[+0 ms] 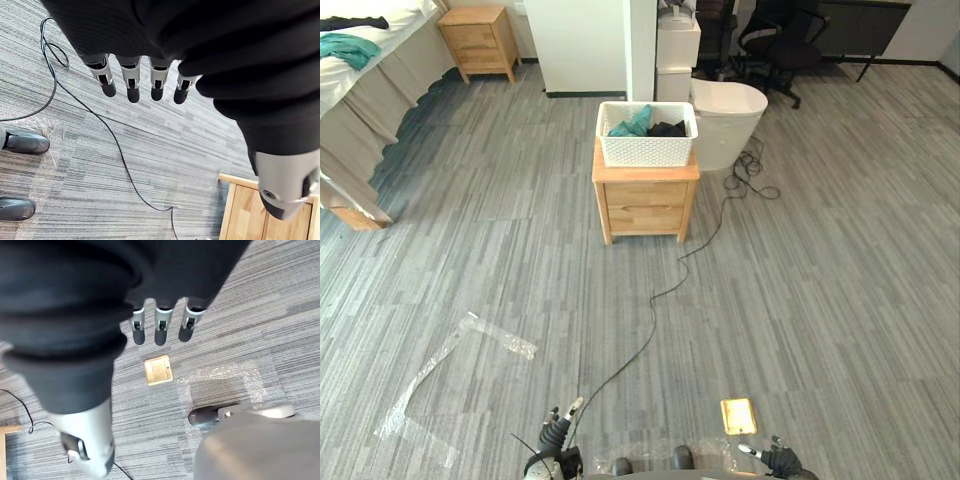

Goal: Pick up the laundry basket with both hands and put the clothes into the washing machine.

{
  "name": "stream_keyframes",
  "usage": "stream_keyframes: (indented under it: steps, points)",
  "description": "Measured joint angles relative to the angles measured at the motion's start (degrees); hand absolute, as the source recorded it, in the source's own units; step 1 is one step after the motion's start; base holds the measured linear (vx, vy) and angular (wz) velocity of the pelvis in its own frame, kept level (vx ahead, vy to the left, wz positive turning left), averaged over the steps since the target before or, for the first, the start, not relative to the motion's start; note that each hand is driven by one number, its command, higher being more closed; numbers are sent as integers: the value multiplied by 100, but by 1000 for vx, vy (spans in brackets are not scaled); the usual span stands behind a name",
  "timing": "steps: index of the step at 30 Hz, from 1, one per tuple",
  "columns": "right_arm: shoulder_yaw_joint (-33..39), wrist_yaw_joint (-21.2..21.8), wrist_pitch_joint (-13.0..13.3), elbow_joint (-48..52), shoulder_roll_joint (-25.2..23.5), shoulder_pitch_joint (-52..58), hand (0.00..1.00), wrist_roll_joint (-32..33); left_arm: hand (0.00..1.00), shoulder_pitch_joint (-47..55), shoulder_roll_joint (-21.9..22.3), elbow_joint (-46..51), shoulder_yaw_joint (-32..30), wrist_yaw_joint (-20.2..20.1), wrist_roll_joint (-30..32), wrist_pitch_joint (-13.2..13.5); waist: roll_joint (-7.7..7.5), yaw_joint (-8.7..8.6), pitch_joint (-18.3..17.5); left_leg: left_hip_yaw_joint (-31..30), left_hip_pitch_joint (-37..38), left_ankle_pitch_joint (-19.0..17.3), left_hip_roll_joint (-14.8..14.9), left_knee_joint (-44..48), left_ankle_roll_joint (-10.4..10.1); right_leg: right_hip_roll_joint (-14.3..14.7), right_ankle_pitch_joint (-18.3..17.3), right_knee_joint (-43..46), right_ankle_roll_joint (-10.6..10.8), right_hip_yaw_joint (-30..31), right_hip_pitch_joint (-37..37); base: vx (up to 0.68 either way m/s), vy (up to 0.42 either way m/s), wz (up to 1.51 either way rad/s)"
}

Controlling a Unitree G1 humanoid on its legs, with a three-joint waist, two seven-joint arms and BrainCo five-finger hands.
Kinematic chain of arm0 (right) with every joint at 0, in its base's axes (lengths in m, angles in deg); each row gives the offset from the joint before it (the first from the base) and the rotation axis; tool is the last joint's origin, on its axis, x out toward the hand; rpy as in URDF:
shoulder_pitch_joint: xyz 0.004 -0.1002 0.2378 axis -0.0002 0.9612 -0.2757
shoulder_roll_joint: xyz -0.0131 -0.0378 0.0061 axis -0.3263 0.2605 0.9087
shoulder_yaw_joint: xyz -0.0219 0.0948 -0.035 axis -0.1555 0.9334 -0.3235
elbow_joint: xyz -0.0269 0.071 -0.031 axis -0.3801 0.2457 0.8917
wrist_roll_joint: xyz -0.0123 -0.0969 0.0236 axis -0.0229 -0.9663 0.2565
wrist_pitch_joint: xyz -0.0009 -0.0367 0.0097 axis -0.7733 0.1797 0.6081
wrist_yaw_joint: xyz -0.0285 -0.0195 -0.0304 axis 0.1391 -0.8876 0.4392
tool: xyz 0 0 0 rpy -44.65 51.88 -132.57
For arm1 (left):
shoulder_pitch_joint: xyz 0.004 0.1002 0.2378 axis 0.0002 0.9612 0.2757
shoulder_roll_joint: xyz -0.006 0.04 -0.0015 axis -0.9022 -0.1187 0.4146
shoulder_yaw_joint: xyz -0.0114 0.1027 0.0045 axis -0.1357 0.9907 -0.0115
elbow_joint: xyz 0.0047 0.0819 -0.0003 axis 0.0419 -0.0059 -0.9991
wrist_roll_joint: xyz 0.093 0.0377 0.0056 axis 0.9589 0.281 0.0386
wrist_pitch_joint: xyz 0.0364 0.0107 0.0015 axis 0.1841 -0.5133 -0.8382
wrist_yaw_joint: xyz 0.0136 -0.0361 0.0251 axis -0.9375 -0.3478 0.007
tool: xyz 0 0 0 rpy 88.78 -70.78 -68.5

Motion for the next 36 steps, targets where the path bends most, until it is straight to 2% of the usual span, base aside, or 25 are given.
stream_keyframes:
  steps: [3,5,6,7,8,9,11,14,15,16,17,19,20,21,22,24,25,26,28,29,31,32,33,34,36]
  points:
    - [120,2,-23,0,8,-54,0,15,0,-20,16,22,-10,-3,-3,1,37,3,48,-94,-254,-140,-28,325,107,-43,-315,491,138,-102,-284,-8,16,19]
    - [400,-2,-57,14,-24,-20,0,50,0,-26,49,56,-39,-11,0,0,52,9,225,-270,-303,-417,-86,767,183,-161,-858,1636,377,-301,-579,-2,55,47]
    - [513,1,-61,50,-18,-4,0,87,0,-37,60,88,-82,-12,3,-1,82,43,316,-298,-305,-538,-77,910,248,-180,-987,2396,417,-361,-820,-41,65,27]
    - [512,-2,-59,208,-18,53,0,132,0,-36,98,112,-233,-18,23,-6,129,156,372,-316,-293,-701,-73,1106,284,-239,-1033,3538,312,-454,-1323,-5,75,19]
    - [543,-2,-53,374,-35,114,0,243,0,-7,78,113,-338,-10,61,-11,56,159,415,-352,-190,-848,-113,1249,343,-367,-1111,4509,182,-598,-1735,67,59,16]
    - [596,0,-52,422,-71,165,0,257,0,19,72,114,-432,-13,73,-20,20,172,437,-369,-127,-904,-113,1285,350,-424,-1149,4836,184,-665,-1847,118,38,24]
    - [664,-6,-37,500,-203,244,0,262,0,96,76,139,-641,-20,140,-38,-72,147,465,-566,62,-1056,-96,1288,380,-577,-1379,5265,329,-896,-2124,166,-4,27]
    - [889,-5,-34,487,-240,250,0,332,0,57,144,176,-750,-20,290,-39,-41,142,490,-621,205,-1210,24,1252,355,-526,-1480,4537,354,-1052,-2284,289,-46,10]
    - [991,-6,-31,464,-237,242,0,428,0,-4,156,176,-749,-20,295,-39,-15,129,502,-647,270,-1290,123,1200,311,-425,-1451,3922,341,-1123,-2345,496,-117,-2]
    - [1114,-9,-38,442,-261,227,0,457,0,-156,172,159,-748,-19,307,-50,21,121,544,-696,404,-1386,242,1058,224,-281,-1227,3166,214,-1142,-2479,526,-136,1]
    - [1130,-9,-39,440,-259,227,0,459,0,-194,178,156,-747,-18,312,-57,36,109,560,-712,466,-1390,270,1013,205,-251,-1161,3008,211,-1138,-2493,613,-185,19]
    - [1265,-4,-53,397,-315,281,0,462,0,-323,210,67,-850,-24,455,-64,90,-119,596,-878,1015,-1414,449,570,-66,-149,-556,2141,27,-1055,-2447,605,-226,56]
    - [1311,-7,-55,394,-364,326,0,465,0,-343,215,45,-900,-21,492,-69,50,-163,581,-894,1132,-1455,483,595,-143,-176,-99,2253,-134,-1041,-2426,642,-276,41]
    - [1369,0,-51,417,-331,273,0,454,0,-399,292,40,-960,-14,508,-76,189,-135,588,-869,1172,-1459,673,825,-279,-53,10,2637,-477,-1143,-2443,517,-225,18]
    - [1364,-7,-42,480,-353,255,0,447,0,-436,343,86,-957,-19,511,-74,200,-143,597,-855,1029,-1301,686,1217,-532,-56,-263,2820,-524,-1164,-2433,624,-295,13]
    - [1346,4,-46,543,-297,277,0,401,0,-459,472,154,-993,-9,504,-75,283,-161,639,-811,647,-960,775,2604,-632,28,-699,2877,-647,-1264,-2037,610,-293,14]
    - [1334,-2,-55,628,-289,325,0,371,0,-454,562,268,-1147,-11,497,-75,340,-167,642,-786,255,-486,890,3811,-575,156,-909,2859,-743,-1292,-1713,593,-268,-5]
    - [1267,3,-47,771,-290,386,0,341,0,-415,595,376,-1201,-8,499,-71,336,-130,644,-795,-133,144,1050,4865,-665,249,-1071,2835,-855,-1251,-1443,643,-300,-28]
    - [1049,4,-34,949,-310,359,0,287,0,-395,595,649,-1167,-18,503,-76,281,-62,652,-434,-993,191,1506,6754,-669,492,-1221,2702,-1037,-1055,-910,497,-226,-57]
    - [1041,3,-31,960,-333,321,0,268,0,-398,597,743,-1102,-19,499,-75,226,-19,666,-252,-1240,134,1633,7151,-593,511,-1237,2549,-1041,-915,-654,418,-163,-59]
    - [1034,-7,-56,915,-359,236,0,229,0,-392,589,867,-787,-22,493,-69,162,26,662,38,-1783,-106,1813,7406,-308,500,-1243,2103,-1031,-657,-90,363,-90,-45]
    - [1032,-7,-57,881,-359,209,0,226,0,-391,576,902,-656,-26,489,-69,145,27,669,109,-1919,-155,1821,7292,-258,462,-1263,1976,-1012,-626,60,401,-36,-34]
    - [994,-7,-59,851,-360,182,0,224,0,-407,553,923,-445,-52,489,-66,89,47,685,272,-2163,-230,1799,6822,-153,378,-1320,1814,-977,-531,271,321,8,-25]
    - [956,-7,-64,845,-360,165,0,222,0,-410,540,933,-371,-84,489,-63,75,52,693,372,-2270,-271,1793,6543,-157,336,-1364,1755,-966,-488,366,309,44,-23]
    - [934,-6,-70,835,-355,112,0,185,0,-426,482,927,-62,-134,490,-64,46,36,704,474,-2511,-339,1551,4984,-206,153,-1527,1641,-829,-462,672,320,77,-6]
